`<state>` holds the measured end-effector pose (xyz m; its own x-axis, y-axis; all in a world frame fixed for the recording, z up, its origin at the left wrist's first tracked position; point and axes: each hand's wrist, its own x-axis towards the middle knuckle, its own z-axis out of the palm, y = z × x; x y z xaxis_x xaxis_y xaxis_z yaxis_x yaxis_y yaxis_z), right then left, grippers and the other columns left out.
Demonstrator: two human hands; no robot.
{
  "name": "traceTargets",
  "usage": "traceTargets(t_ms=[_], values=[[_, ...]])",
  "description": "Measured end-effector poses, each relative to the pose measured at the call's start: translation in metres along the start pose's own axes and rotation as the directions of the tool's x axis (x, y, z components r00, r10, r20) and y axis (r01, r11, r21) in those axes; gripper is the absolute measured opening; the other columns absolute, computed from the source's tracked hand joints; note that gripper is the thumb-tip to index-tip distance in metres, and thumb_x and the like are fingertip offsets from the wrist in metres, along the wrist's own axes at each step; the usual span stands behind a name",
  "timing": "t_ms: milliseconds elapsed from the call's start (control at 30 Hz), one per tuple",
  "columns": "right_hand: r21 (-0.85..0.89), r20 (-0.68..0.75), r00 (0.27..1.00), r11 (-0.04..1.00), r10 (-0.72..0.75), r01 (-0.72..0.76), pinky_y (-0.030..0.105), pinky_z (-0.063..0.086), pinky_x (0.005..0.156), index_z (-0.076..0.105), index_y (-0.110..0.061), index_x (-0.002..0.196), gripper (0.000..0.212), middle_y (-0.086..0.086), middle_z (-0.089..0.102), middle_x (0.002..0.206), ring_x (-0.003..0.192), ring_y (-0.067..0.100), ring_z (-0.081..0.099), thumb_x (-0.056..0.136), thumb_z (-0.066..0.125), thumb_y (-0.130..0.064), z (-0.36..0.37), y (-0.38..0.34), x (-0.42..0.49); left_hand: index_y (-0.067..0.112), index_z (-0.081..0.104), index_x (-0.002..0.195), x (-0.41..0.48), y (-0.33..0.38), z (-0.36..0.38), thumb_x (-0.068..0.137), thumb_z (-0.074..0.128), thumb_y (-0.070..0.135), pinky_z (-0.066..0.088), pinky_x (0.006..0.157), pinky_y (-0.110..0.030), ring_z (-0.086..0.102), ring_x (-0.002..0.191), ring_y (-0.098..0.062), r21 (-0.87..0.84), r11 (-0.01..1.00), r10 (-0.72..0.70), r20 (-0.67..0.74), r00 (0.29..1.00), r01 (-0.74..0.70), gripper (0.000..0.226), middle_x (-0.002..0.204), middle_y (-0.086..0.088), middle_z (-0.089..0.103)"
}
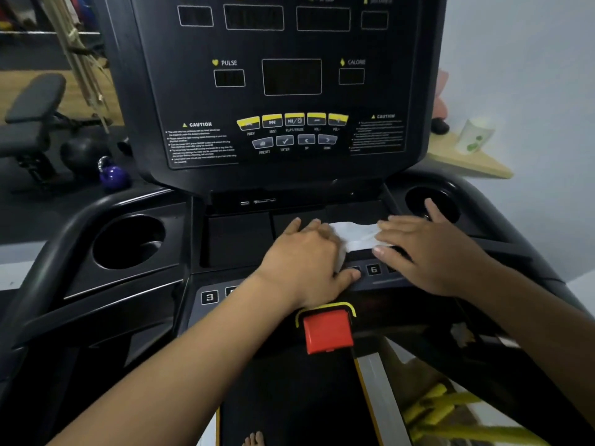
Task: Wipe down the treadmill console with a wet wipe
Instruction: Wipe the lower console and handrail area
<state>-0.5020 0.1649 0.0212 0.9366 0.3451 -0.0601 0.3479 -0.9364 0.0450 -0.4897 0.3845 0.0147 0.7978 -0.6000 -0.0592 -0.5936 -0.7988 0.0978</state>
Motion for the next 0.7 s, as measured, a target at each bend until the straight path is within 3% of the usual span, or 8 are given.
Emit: traceTargets(t_ms=[100, 167, 233, 333, 467, 567, 700], values=[[0.094, -0.087, 0.996, 0.995, -0.012, 0.02, 0.045, 0.003, 0.119, 0.055, -0.023, 0.134, 0.078, -0.003, 0.054, 0.14, 0.135, 0.011, 0.04, 0.088, 0.007, -0.064, -0.007, -0.02, 0.003, 0.018, 0.045, 0.139, 0.008, 0.01, -0.001, 0.092, 0.043, 0.057, 0.041, 0.105, -0.039, 0.05, 0.127, -0.026, -0.138, 0.99, 0.018, -0.032, 0.999, -0.022, 0.061, 0.138, -0.007, 0.053], [0.15, -0.009, 1.0, 0.989, 0.005, -0.004, 0.045, 0.001, 0.118, 0.059, -0.026, 0.123, 0.079, -0.008, 0.062, 0.126, 0.125, 0.01, 0.049, 0.089, 0.0, -0.065, -0.006, -0.028, 0.0, 0.023, 0.05, 0.132, 0.014, 0.018, 0.005, 0.093, 0.045, 0.052, 0.048, 0.091, -0.038, 0.056, 0.114, -0.025, -0.208, 0.977, 0.046, 0.005, 0.999, -0.044, 0.05, 0.129, -0.003, 0.056], [0.126, 0.067, 0.997, 0.991, 0.041, -0.049, 0.051, -0.002, 0.118, 0.056, -0.028, 0.119, 0.085, -0.012, 0.061, 0.123, 0.122, 0.008, 0.051, 0.082, -0.009, -0.068, -0.003, -0.024, -0.002, 0.022, 0.047, 0.137, 0.021, 0.024, 0.011, 0.095, 0.043, 0.051, 0.042, 0.098, -0.037, 0.049, 0.126, -0.026, -0.198, 0.978, 0.071, 0.041, 0.997, -0.061, 0.051, 0.138, -0.007, 0.05], [0.087, 0.114, 0.991, 0.993, 0.071, -0.081, 0.056, -0.008, 0.116, 0.047, -0.028, 0.137, 0.094, -0.009, 0.048, 0.144, 0.137, 0.007, 0.035, 0.077, -0.015, -0.065, -0.002, -0.007, -0.001, 0.019, 0.031, 0.151, 0.04, 0.032, 0.011, 0.098, 0.038, 0.049, 0.021, 0.117, -0.037, 0.018, 0.148, -0.026, -0.199, 0.977, 0.091, 0.094, 0.991, -0.071, 0.061, 0.159, -0.013, 0.026], [0.082, 0.152, 0.985, 0.992, 0.081, -0.094, 0.056, -0.009, 0.116, 0.025, -0.024, 0.152, 0.084, -0.007, 0.024, 0.159, 0.146, 0.005, 0.011, 0.084, -0.012, -0.059, 0.003, 0.008, 0.015, 0.012, 0.008, 0.156, 0.07, 0.034, 0.011, 0.098, 0.031, 0.055, 0.006, 0.122, -0.037, 0.0, 0.151, -0.024, -0.163, 0.986, 0.053, 0.172, 0.984, -0.025, 0.076, 0.163, -0.014, 0.006], [0.07, 0.183, 0.974, 0.987, 0.13, -0.145, 0.055, -0.007, 0.116, 0.017, -0.021, 0.153, 0.072, -0.006, 0.012, 0.162, 0.147, 0.005, 0.0, 0.093, -0.002, -0.056, 0.006, 0.014, 0.029, 0.012, 0.003, 0.156, 0.078, 0.029, 0.011, 0.093, 0.031, 0.066, 0.005, 0.123, -0.038, -0.003, 0.151, -0.022, -0.168, 0.986, 0.009, 0.178, 0.984, 0.021, 0.088, 0.164, -0.011, 0.002], [-0.012, 0.156, 0.981, 0.993, 0.118, -0.118, 0.057, -0.005, 0.116, 0.028, -0.023, 0.15, 0.082, -0.006, 0.022, 0.159, 0.147, 0.008, 0.006, 0.088, -0.009, -0.062, 0.003, 0.013, 0.018, 0.014, 0.02, 0.155, 0.066, 0.032, 0.011, 0.091, 0.033, 0.069, 0.017, 0.121, -0.04, 0.005, 0.151, -0.022, -0.135, 0.991, 0.027, 0.161, 0.987, -0.005, 0.085, 0.163, -0.012, 0.011]])
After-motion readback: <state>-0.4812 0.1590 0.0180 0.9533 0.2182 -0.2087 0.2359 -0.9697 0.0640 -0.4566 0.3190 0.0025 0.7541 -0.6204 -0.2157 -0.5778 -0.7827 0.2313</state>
